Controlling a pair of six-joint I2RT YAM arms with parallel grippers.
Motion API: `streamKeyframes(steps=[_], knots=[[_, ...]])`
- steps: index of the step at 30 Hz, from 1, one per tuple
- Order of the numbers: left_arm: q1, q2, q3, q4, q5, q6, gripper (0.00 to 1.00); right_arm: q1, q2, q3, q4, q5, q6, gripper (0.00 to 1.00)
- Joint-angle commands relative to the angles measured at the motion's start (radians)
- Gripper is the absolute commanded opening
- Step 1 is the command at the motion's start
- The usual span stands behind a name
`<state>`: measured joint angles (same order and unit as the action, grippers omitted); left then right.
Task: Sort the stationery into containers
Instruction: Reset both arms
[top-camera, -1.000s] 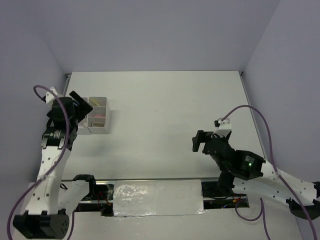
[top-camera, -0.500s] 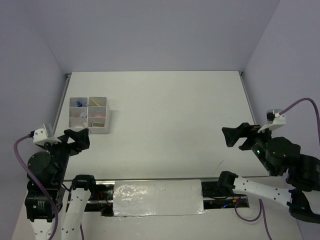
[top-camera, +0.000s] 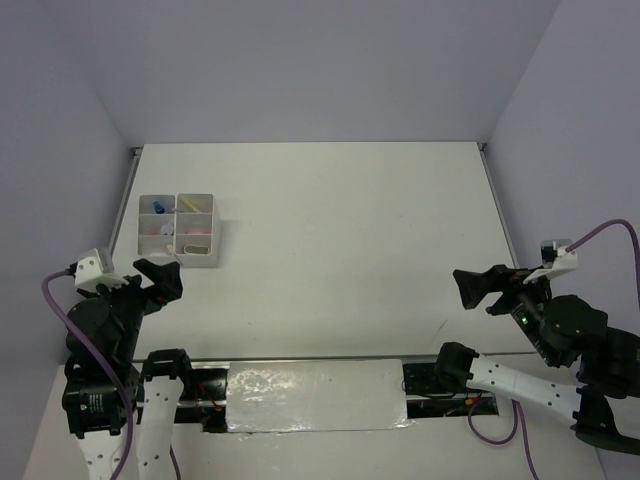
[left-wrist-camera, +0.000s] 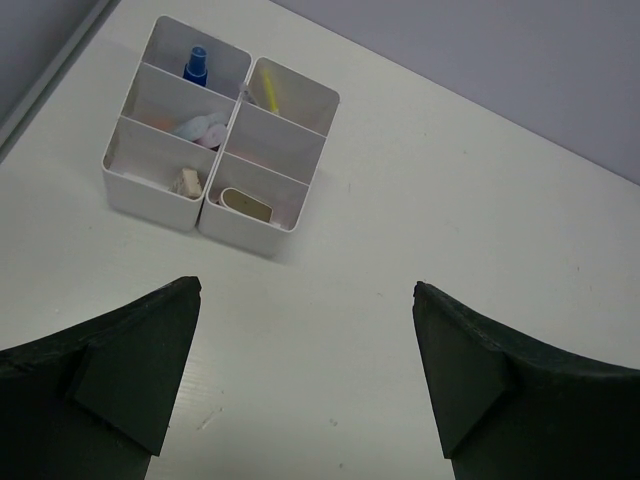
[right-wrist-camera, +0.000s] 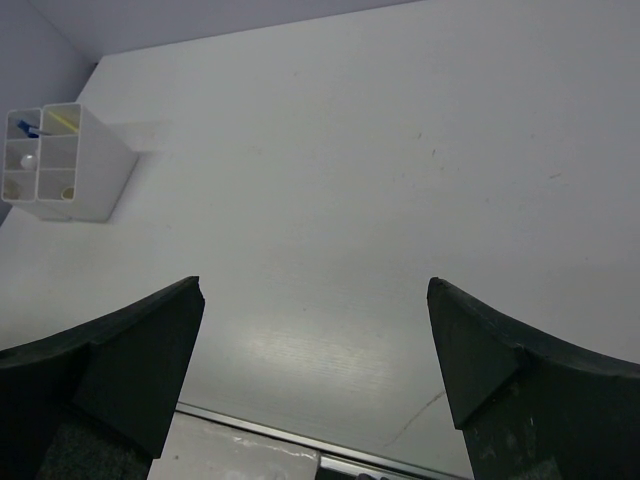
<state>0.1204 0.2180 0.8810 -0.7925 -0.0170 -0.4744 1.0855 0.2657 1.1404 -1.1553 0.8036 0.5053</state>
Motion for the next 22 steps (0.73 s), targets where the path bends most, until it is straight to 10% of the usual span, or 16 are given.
streamKeyframes(steps=[1, 22], knots=[[0.010, -0.005, 0.004, 0.033, 0.026, 0.007, 0.99, -0.006, 0.043, -0.021, 0.009, 0.019, 0.007, 1.00], [0.013, -0.014, 0.001, 0.030, 0.032, 0.008, 0.99, -0.006, 0.073, -0.065, 0.085, 0.011, 0.030, 1.00]])
